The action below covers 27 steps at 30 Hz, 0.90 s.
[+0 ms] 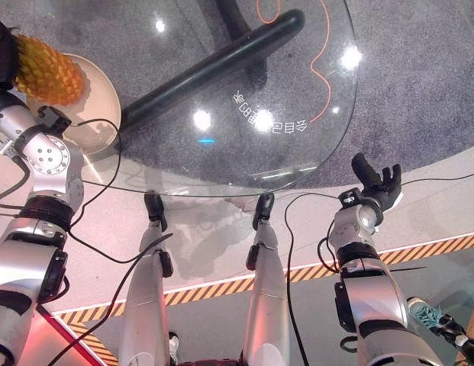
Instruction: Pick up the fruit to the plate
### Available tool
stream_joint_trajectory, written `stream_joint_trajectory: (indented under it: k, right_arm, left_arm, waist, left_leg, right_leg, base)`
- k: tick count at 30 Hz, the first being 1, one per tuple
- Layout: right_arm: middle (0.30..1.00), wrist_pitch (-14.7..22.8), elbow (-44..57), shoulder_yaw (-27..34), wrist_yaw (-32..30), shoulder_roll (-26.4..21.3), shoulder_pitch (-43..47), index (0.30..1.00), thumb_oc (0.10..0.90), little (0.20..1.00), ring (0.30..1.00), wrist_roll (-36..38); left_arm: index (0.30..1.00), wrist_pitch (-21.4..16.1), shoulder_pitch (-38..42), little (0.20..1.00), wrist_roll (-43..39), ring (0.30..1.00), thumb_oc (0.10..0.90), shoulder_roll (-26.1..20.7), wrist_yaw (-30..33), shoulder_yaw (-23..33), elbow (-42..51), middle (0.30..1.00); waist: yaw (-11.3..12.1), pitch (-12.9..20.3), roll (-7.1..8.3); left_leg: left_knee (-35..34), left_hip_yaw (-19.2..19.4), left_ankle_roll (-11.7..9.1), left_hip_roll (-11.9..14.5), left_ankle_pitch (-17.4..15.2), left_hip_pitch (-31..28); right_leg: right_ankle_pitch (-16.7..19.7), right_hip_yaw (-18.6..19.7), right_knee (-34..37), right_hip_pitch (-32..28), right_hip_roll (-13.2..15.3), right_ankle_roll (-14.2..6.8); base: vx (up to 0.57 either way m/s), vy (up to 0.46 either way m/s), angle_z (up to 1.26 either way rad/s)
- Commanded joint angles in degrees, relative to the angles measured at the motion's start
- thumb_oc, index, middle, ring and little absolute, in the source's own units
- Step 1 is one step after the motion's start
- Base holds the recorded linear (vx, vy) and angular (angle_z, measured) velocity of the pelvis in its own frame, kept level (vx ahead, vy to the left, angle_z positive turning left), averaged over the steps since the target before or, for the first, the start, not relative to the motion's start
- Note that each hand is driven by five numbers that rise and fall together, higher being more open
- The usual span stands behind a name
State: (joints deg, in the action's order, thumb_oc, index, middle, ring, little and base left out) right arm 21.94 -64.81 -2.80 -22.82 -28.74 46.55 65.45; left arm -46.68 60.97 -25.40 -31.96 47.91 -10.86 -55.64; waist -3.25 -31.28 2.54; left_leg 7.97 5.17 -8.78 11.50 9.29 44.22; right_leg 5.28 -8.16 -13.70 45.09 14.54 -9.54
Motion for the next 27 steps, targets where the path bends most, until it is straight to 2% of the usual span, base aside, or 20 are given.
stream_joint_trajectory:
  k: [1, 5, 8, 9, 11, 27]
  right_arm:
    - [0.9, 6.19, -0.49, 1.27, -1.09, -2.13, -1.49, 0.9, 0.8, 0.9, 0.9, 1.16]
    - [0.9, 6.46, -0.64, 1.52, -0.77, -2.0, -1.67, 0.9, 0.8, 0.9, 0.9, 1.4]
    - [0.9, 6.6, -0.58, 1.73, -1.08, -1.66, -1.64, 0.9, 0.8, 0.9, 0.9, 1.24]
    - [0.9, 6.63, -0.61, 1.73, -1.08, -1.61, -1.6, 0.9, 0.8, 0.9, 0.9, 1.24]
    - [0.9, 6.68, -0.5, 1.9, -1.04, -1.52, -1.8, 0.9, 0.8, 0.9, 0.9, 1.24]
    - [0.9, 7.56, 0.54, 2.5, -2.21, -0.88, -2.06, 0.9, 0.8, 0.9, 0.9, 0.99]
  left_arm:
    - [0.629, -9.01, 4.08, 0.584, 2.02, 0.629, 0.484, -3.45, 0.51, 1.1, 2.75, 0.629]
    - [0.679, -8.87, 3.72, 0.642, 2.35, 0.679, 0.542, -3.2, 0.34, 1.04, 3.47, 0.679]
    - [0.759, -9.24, 2.69, 0.735, 2.45, 0.759, 0.635, -2.61, -0.47, 1.17, 4.3, 0.759]
    - [0.792, -9.32, 2.43, 0.774, 2.54, 0.792, 0.674, -2.53, -0.73, 1.24, 4.53, 0.792]
    - [0.9, -9.38, 1.78, 0.9, 2.46, 0.9, 0.8, -2.44, -1.39, 1.26, 4.99, 0.9]
    - [0.9, -9.88, -2.44, 0.9, 2.12, 0.9, 0.8, -0.26, -2.5, 1.8, 8.82, 0.9]
  waist:
    - [1.52, 1.48, 1.94]
    - [1.76, 1.48, 1.98]
    - [2.16, 1.48, 1.97]
    - [2.25, 1.48, 1.96]
    - [2.41, 1.48, 1.97]
    - [3.31, 1.48, 1.75]
  left_leg:
    - [6.87, -0.63, 1.04, -1.88, -6.14, 1.59]
    - [7.29, -0.87, 1.13, -1.99, -6.42, 1.64]
    - [7.91, -1.28, 1.25, -2.04, -6.65, 1.95]
    - [7.86, -1.35, 1.25, -2.05, -6.66, 1.92]
    - [7.81, -1.47, 1.26, -2.09, -6.65, 1.84]
    - [7.21, -2.52, 1.58, -3.01, -6.62, 1.91]
  right_leg:
    - [-0.11, -3.41, 1.43, -1.51, -1.86, 0.46]
    - [-0.36, -3.56, 0.97, -1.53, -1.82, 0.47]
    - [-0.65, -3.74, 0.3, -1.39, -1.72, 0.51]
    - [-0.7, -3.78, 0.27, -1.43, -1.76, 0.51]
    - [-0.76, -3.81, 0.2, -1.54, -1.84, 0.56]
    - [-0.44, -3.89, 0.73, -1.59, -2.06, 0.5]
  base:
    - [0.0, 0.0, 0.0]
    - [0.0, 0.0, 0.0]
    - [0.0, 0.0, 0.0]
    - [0.0, 0.0, 0.0]
    - [-0.01, -0.011, 0.02]
    - [0.0, -0.001, 0.0]
